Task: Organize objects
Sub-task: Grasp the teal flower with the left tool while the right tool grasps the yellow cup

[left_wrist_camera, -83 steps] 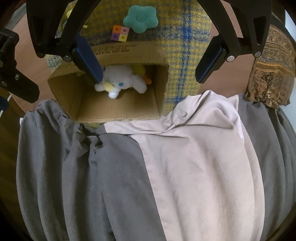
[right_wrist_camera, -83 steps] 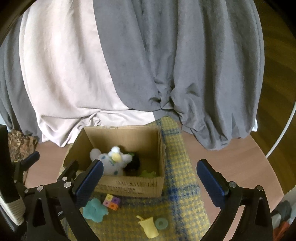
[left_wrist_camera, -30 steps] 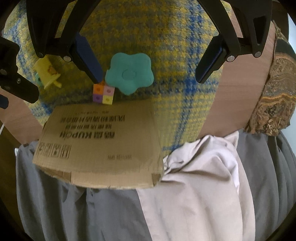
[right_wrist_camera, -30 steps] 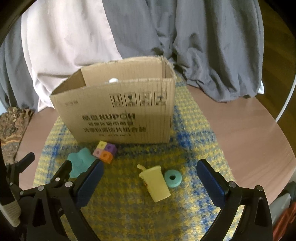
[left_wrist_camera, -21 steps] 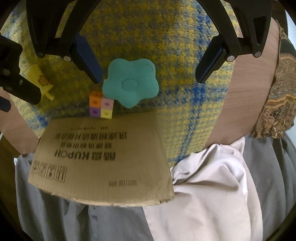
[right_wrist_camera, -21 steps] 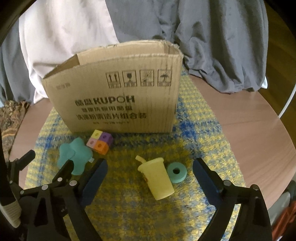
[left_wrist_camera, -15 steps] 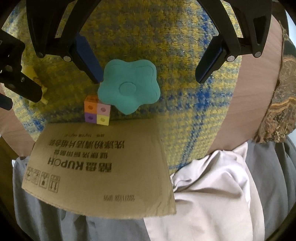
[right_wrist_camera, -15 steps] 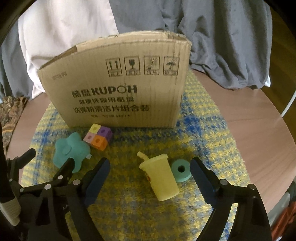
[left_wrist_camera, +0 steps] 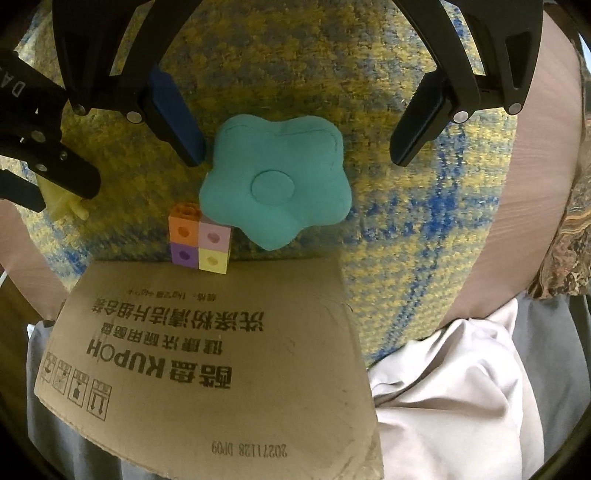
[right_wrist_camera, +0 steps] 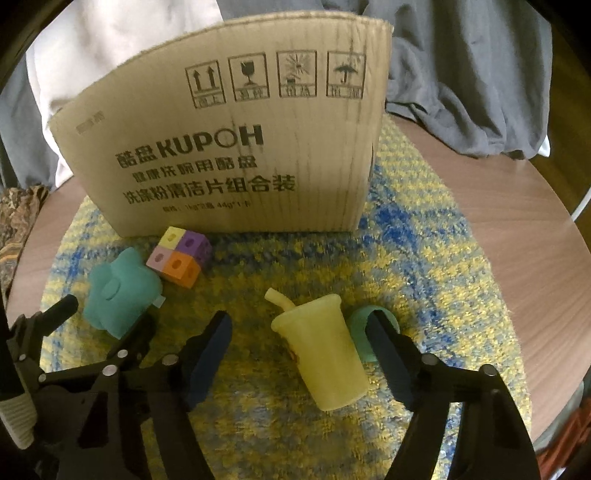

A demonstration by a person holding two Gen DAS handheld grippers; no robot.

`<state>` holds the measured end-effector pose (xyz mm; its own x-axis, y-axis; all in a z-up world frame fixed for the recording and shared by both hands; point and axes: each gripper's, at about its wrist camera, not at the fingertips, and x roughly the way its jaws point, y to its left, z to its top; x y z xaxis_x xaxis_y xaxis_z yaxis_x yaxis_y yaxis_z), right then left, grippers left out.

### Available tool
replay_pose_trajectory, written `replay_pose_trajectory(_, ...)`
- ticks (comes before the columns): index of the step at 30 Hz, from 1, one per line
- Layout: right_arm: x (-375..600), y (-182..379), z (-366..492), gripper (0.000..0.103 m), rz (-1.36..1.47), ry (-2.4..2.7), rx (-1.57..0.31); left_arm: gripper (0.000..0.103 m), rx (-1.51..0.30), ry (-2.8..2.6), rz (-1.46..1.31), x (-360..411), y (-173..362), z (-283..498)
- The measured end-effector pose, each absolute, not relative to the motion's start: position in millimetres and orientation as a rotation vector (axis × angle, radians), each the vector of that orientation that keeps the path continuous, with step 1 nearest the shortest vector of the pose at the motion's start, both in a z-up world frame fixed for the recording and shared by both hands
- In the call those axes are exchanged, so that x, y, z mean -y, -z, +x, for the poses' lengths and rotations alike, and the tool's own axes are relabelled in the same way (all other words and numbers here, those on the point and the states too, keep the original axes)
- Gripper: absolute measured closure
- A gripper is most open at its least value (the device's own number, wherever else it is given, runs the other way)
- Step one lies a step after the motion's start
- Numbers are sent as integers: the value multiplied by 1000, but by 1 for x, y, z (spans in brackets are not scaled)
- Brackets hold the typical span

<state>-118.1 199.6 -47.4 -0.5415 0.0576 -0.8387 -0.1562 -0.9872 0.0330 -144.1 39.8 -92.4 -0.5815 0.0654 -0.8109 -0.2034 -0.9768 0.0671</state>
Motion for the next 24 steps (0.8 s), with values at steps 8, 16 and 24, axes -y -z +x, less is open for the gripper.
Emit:
replay_pose_trajectory(8,-205,48,-118,58,-1424,-2650,-178,27,-234,-2615,-1341,-46,94,-148)
replay_pose_trajectory(16,-203,47,-115,58,-1416,-2662,-160,38,-258,-2621,-1311,-49,91,-142)
replay_pose_trajectory(24,-204,38,-111,58,-1384,-2678,-170,40,-259,-2648,-1282,-47,77,-134)
